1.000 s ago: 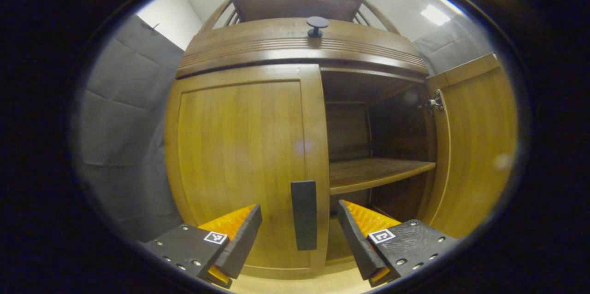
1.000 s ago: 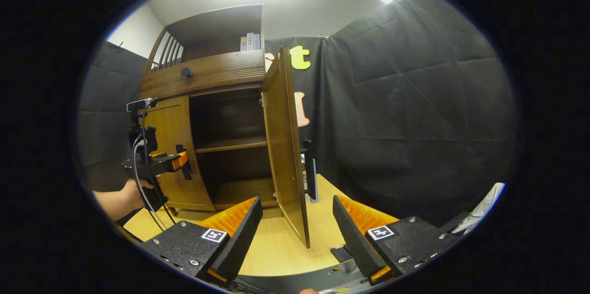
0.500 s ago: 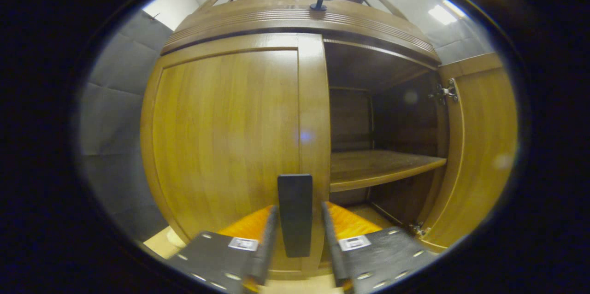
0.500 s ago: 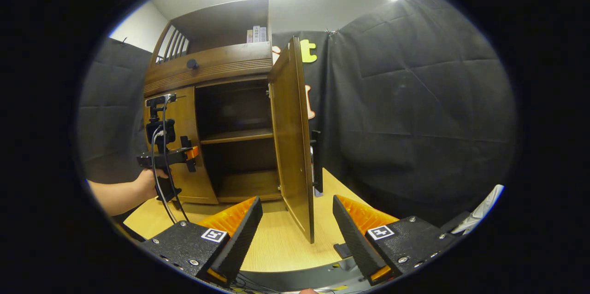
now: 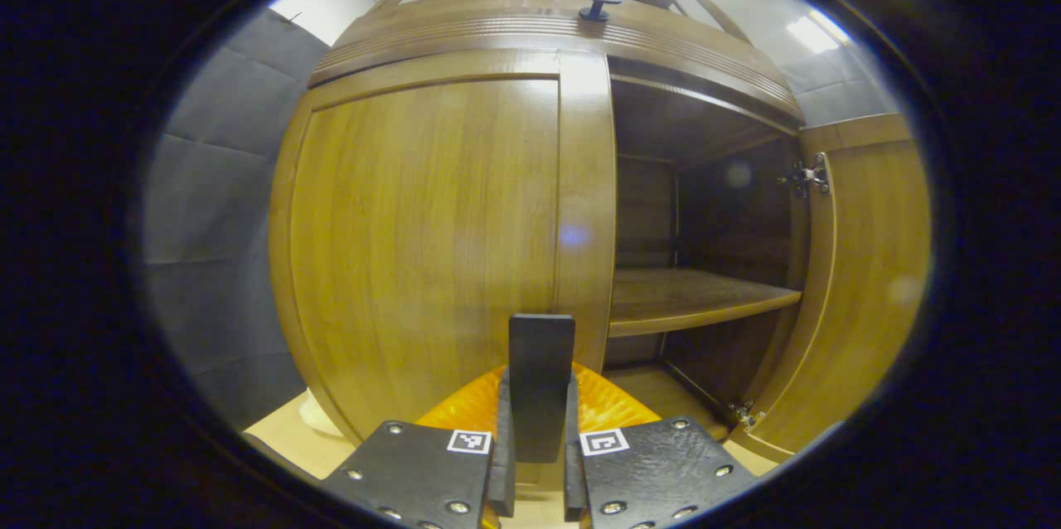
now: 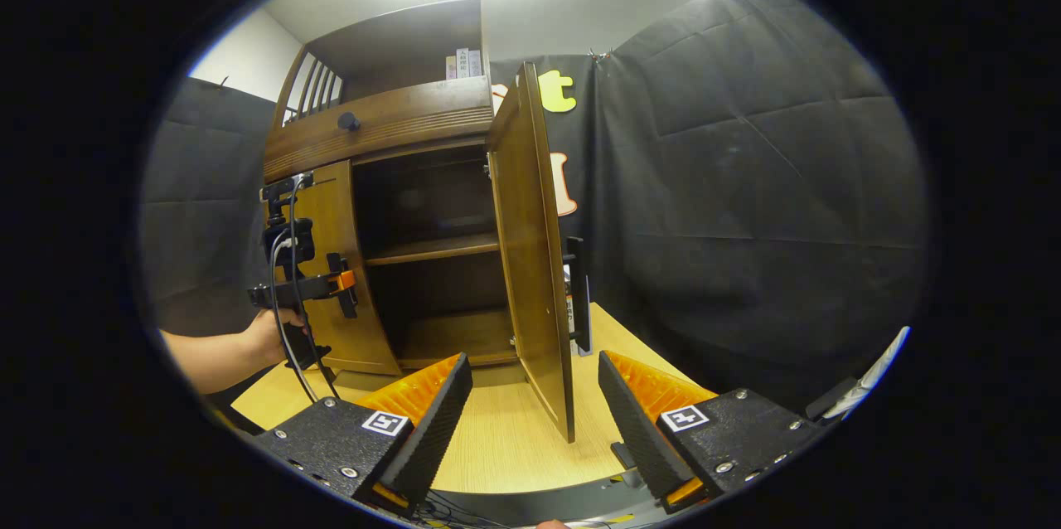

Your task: Open the right door of the double-door shoe cabinet with the right hand, and open the left door with the left hand.

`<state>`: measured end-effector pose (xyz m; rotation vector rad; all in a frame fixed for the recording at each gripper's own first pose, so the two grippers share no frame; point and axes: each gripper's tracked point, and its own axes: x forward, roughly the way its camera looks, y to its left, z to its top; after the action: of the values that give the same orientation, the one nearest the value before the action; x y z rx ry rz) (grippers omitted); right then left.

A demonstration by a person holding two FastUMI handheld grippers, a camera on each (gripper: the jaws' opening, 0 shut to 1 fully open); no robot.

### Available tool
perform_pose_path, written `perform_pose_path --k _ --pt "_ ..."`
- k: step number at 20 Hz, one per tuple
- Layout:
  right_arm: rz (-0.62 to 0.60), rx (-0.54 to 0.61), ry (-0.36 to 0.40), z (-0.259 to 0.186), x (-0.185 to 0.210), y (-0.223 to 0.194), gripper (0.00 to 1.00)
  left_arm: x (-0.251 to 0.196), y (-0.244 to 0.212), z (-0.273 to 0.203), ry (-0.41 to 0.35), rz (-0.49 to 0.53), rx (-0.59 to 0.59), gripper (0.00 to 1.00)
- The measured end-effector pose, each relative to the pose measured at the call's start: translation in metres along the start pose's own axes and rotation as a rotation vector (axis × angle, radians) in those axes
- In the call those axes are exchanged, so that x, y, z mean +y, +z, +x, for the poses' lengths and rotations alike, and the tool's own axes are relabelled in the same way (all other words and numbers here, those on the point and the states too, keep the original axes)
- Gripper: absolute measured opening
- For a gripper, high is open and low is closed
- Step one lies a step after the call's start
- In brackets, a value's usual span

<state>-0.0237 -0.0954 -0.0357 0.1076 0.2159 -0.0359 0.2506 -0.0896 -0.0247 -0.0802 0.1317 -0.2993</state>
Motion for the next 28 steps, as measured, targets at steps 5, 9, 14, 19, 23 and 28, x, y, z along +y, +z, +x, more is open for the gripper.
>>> perform_pose_path --k 5,9,14,19,23,28 --pt "-0.018 -0.005 0.060 0.012 0.017 0.003 0.95 0.009 -0.002 -0.041 -0.007 -0.022 0.003 0.29" --pt "-0.017 -0.013 0.095 0.014 0.033 0.003 0.95 0.016 0.001 -0.062 -0.009 -0.032 0.007 0.22" --pt "-0.012 -0.012 0.131 0.015 0.055 -0.001 0.99 0.033 0.015 -0.080 -0.009 -0.052 0.012 0.29" --pt "-0.007 -0.020 0.166 0.021 0.075 0.000 0.95 0.052 0.036 -0.081 0.000 -0.065 0.018 0.26" --pt "-0.004 -0.025 0.208 0.026 0.098 0.000 0.94 0.062 0.043 -0.085 0.016 -0.078 0.023 0.24" --pt "-0.005 -0.017 0.271 0.030 0.130 -0.004 0.95 0.070 0.053 -0.092 0.035 -0.091 0.023 0.19"
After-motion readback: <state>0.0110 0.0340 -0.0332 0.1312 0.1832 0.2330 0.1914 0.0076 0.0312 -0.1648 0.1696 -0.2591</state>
